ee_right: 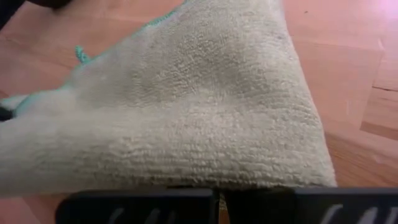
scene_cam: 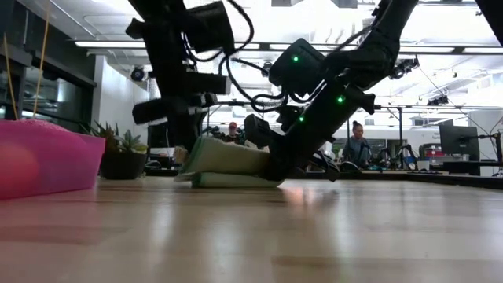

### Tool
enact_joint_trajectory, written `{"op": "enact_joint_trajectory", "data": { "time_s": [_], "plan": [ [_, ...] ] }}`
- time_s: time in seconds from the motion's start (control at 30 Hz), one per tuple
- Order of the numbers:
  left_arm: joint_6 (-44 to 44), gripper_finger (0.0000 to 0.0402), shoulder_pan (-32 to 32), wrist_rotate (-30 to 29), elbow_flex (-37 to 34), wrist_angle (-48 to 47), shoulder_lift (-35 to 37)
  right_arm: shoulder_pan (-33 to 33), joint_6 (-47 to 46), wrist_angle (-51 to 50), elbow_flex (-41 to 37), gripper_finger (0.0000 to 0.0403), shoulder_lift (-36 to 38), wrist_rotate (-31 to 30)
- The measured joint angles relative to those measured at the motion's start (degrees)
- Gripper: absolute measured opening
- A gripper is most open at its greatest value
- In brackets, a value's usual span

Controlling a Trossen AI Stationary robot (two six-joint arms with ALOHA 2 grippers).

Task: Fold microfiber towels
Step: Fold the green microfiber towel

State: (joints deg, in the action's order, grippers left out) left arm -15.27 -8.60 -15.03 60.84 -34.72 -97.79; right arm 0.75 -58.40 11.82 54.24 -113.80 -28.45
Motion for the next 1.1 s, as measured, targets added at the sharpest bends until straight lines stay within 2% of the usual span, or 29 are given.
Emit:
{"op": "enact_joint_trajectory", "data": {
  "time_s": [0.23, 0.5, 0.67, 0.9, 1.1],
  "plan": [
    [-3.3, 0.0001, -0.3, -5.0, -0.1, 0.8, -2.2, 0.0, 0.3, -0.4, 0.0, 0.0000, 0.6, 1.0],
    [-3.4, 0.0011, -2.2, -5.7, -0.1, 1.8, -2.7, 0.0, 1.7, -0.3, -0.1, 0.0000, 0.8, 1.8],
    [-3.4, 0.0055, -3.3, -5.9, -0.1, 2.0, -2.7, 0.0, 5.0, -2.1, -0.1, 0.0000, 2.3, 2.4],
    [-3.4, 0.0132, -3.8, -6.0, 1.3, 1.9, -2.6, 0.8, 9.5, -9.6, -0.1, 0.0000, 6.9, 2.1],
    [-3.4, 0.0171, -3.8, -5.3, 4.1, -2.1, -2.2, 0.9, 14.0, -17.3, -0.1, 0.0000, 12.1, 2.5]
  ]
}}
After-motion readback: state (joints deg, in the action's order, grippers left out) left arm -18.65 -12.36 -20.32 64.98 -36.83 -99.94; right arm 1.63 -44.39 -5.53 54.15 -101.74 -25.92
